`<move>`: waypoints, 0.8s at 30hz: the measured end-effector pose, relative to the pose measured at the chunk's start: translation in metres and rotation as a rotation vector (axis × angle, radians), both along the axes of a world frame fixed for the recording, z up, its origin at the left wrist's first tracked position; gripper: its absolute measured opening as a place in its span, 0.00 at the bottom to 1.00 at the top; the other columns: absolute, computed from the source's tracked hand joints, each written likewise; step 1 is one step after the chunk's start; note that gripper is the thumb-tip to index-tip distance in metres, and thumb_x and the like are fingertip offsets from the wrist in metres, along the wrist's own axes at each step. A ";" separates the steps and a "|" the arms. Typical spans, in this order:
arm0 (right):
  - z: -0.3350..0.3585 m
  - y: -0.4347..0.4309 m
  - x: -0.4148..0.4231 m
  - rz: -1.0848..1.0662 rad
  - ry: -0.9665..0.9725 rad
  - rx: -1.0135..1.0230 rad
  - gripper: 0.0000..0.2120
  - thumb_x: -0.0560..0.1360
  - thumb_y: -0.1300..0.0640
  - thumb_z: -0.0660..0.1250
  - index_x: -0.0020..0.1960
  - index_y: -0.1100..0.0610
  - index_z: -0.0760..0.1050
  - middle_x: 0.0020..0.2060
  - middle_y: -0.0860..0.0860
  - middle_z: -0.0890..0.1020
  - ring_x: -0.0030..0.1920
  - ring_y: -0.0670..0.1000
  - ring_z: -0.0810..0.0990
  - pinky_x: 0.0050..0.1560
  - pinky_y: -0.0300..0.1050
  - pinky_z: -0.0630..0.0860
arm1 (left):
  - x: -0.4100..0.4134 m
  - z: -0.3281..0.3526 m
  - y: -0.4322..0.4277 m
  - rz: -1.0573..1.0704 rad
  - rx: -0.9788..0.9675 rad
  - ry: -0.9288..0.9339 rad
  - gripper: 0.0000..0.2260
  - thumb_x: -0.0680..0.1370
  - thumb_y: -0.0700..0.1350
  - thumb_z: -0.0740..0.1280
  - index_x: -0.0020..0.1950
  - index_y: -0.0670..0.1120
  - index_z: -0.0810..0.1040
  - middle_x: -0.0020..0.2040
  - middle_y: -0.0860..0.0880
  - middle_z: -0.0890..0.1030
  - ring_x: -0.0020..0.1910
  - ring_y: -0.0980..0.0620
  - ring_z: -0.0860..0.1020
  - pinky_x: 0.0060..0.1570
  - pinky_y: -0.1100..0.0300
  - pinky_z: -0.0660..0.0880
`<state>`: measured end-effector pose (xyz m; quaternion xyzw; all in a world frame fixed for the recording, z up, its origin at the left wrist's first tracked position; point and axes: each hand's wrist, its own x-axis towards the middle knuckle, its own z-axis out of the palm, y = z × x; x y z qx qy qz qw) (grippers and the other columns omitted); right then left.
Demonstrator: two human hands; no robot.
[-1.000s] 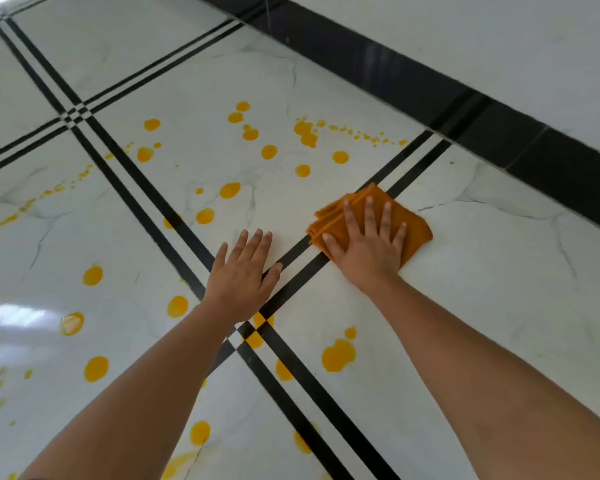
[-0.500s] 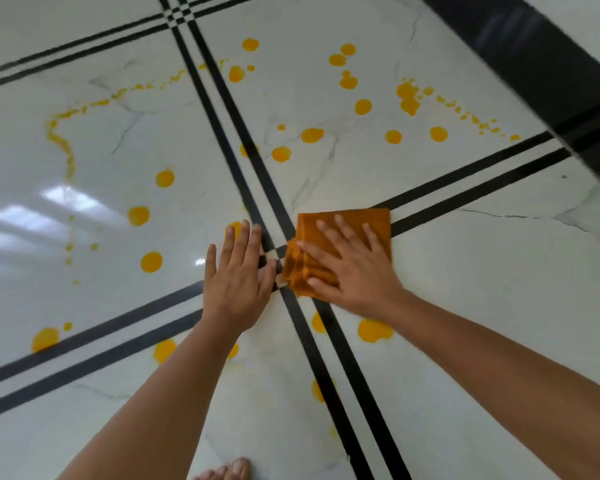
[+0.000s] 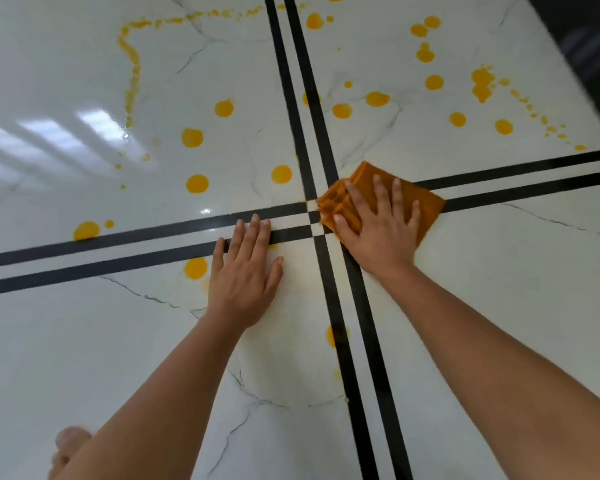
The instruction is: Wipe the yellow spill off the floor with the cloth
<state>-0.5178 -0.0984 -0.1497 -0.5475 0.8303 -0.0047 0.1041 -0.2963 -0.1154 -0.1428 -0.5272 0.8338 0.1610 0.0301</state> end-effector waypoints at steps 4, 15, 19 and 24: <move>-0.001 0.072 0.031 0.396 0.001 -0.011 0.29 0.75 0.32 0.45 0.74 0.36 0.47 0.77 0.52 0.53 0.76 0.57 0.46 0.70 0.62 0.41 | 0.006 -0.003 0.018 0.028 -0.011 0.011 0.31 0.76 0.60 0.38 0.77 0.48 0.45 0.78 0.49 0.47 0.76 0.52 0.42 0.73 0.51 0.40; -0.003 0.118 0.031 0.482 -0.010 0.023 0.30 0.74 0.30 0.42 0.74 0.36 0.44 0.77 0.52 0.51 0.76 0.56 0.43 0.71 0.64 0.42 | 0.007 -0.003 0.057 0.067 -0.004 0.026 0.31 0.76 0.60 0.39 0.77 0.48 0.44 0.77 0.50 0.46 0.75 0.52 0.41 0.72 0.51 0.37; -0.001 0.091 0.015 0.163 -0.011 0.037 0.31 0.73 0.29 0.40 0.73 0.36 0.40 0.77 0.51 0.49 0.76 0.57 0.42 0.70 0.63 0.40 | 0.028 -0.005 0.075 0.105 -0.028 0.033 0.30 0.77 0.58 0.43 0.77 0.48 0.47 0.77 0.50 0.49 0.75 0.52 0.43 0.72 0.52 0.38; -0.001 0.144 0.085 0.382 -0.046 -0.020 0.31 0.73 0.31 0.48 0.74 0.38 0.51 0.75 0.53 0.58 0.75 0.58 0.50 0.70 0.66 0.51 | 0.056 -0.005 0.090 0.189 -0.047 -0.002 0.29 0.78 0.57 0.44 0.76 0.46 0.50 0.77 0.48 0.51 0.76 0.49 0.48 0.70 0.55 0.36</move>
